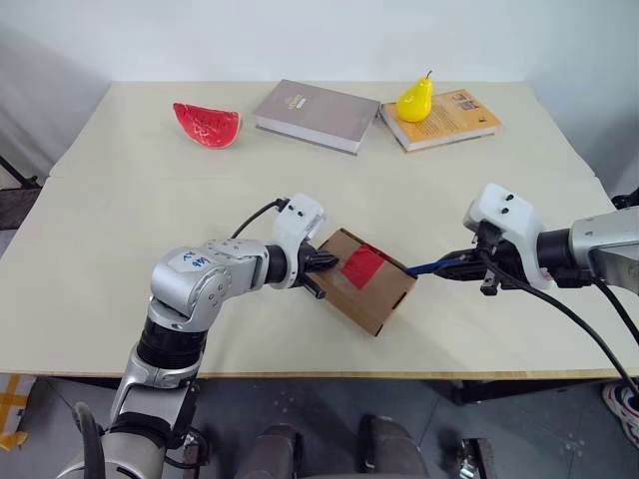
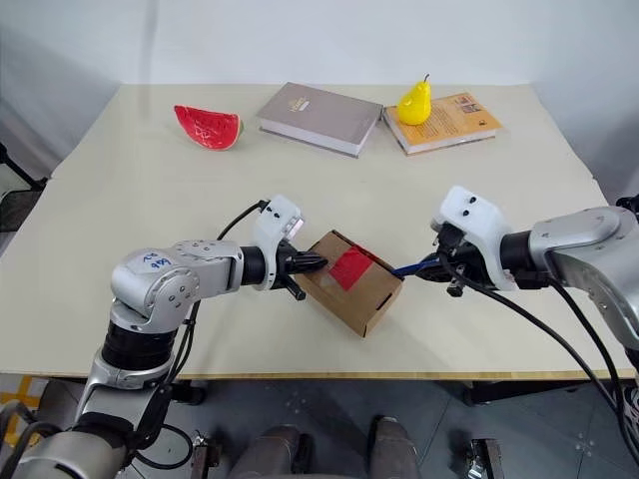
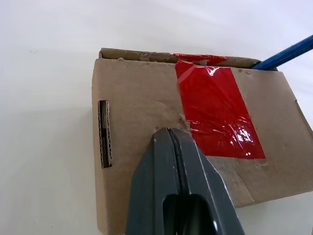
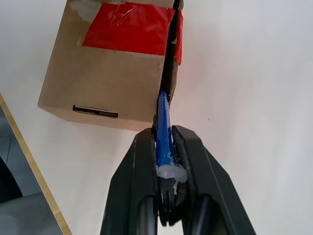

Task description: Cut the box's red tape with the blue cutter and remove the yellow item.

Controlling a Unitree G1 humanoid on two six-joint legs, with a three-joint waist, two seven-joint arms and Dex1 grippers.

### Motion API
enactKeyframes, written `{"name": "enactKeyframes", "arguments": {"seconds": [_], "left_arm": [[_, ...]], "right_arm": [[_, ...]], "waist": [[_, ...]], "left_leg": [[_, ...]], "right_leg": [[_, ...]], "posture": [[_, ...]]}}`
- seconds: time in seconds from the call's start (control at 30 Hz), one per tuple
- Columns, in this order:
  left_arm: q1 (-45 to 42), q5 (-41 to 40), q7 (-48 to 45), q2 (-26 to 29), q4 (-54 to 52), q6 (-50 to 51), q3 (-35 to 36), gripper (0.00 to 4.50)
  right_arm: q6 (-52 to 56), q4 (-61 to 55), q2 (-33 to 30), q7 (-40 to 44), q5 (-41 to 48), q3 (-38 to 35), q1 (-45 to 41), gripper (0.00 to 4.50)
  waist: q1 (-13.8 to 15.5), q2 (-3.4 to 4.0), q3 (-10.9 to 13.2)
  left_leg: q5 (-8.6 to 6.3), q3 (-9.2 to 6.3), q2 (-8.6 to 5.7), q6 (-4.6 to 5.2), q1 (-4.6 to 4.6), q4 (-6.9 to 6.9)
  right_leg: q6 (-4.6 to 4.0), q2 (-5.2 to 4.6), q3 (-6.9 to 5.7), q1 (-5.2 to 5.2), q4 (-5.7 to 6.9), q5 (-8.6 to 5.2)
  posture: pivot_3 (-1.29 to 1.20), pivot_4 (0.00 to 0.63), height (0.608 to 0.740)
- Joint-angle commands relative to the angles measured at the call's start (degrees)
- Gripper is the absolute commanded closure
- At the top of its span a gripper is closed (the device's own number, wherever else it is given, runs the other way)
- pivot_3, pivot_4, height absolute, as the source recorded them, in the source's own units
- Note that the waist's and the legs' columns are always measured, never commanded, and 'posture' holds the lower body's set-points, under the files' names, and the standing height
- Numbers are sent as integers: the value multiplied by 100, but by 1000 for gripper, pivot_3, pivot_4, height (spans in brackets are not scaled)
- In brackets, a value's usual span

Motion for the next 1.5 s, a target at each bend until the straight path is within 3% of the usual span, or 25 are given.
{"name": "enactKeyframes", "arguments": {"seconds": [0.03, 0.17, 0.3, 0.53, 0.67, 0.8, 1.1, 1.3, 1.4, 1.5], "left_arm": [[239, 233, 22, 126, 412, 206, -366, 4500], [260, 251, -15, 192, 409, 156, -428, 4500], [231, 259, -71, 186, 403, 71, -520, 4500], [170, 324, -252, 351, 422, -182, -553, 4500], [178, 226, -466, 584, 364, -279, -386, 4500], [153, 133, -740, 792, 360, -594, -13, 4500], [-67, -361, -1891, 1891, 417, -667, 720, 4500], [30, -851, -2402, 2346, 205, -302, 926, 4500], [396, -734, -2427, 2550, -30, -321, 581, 4500], [861, -697, -2257, 2594, -266, -237, 517, 4500]], "right_arm": [[-77, 419, -6, -264, 30, -1066, -64, 4335], [-324, 793, 297, -493, 49, -1860, 224, 4335], [-1235, 1618, 1257, -1234, -306, -2530, 680, 4335], [-2781, 2668, 2285, -1359, -739, -2596, 1970, 4335], [-3092, 2866, 2581, -1381, -748, -2567, 2349, 4335], [-2864, 2706, 2622, -1456, -468, -2764, 2463, 3044], [-2882, 2036, 1817, -1204, -649, -2525, 2541, 33], [-2139, 1957, 1566, -1141, -768, -1324, 1202, 33], [-2201, 1773, 1620, -694, -874, -512, 719, 617], [-2400, 2047, 1862, -517, -1254, 263, 61, 1690]], "waist": [[6, 0, 0], [5, -5, -3], [-11, -9, -6], [1, 1, -9], [-45, 34, -10], [-58, 38, -11], [-82, 50, 18], [-164, 48, 34], [-163, 44, 36], [-169, 44, 37]], "left_leg": [[0, 0, 0, 0, -1, 0], [0, -2, 0, 0, 0, -2], [-2, -1, 5, -3, 57, -17], [-1, -3, 4, -3, 71, -36], [0, 13, 3, -3, 76, -37], [0, 31, 15, -3, 87, -39], [-1, 35, 19, -7, 67, -43], [-2, 33, 21, -5, 61, -50], [-3, 15, 23, -7, 54, -57], [-3, 14, 20, -7, 54, -84]], "right_leg": [[0, 0, 3, 0, 0, 0], [0, 0, 8, 0, 0, 0], [0, 4, 8, 59, -23, 0], [0, 7, 11, 67, -19, 0], [1, 10, 11, 64, -4, 0], [0, 21, 12, 63, -16, 0], [-1, 22, 15, 39, -14, -1], [-1, 18, 16, 31, -13, -1], [-1, 15, 17, 29, -13, -1], [-1, 14, 15, 17, -15, 0]], "posture": [[0, 150, 740], [0, 150, 740], [0, 150, 740], [0, 150, 740], [0, 150, 740], [0, 150, 740], [0, 150, 740], [0, 150, 740], [0, 150, 740], [0, 150, 740]]}}
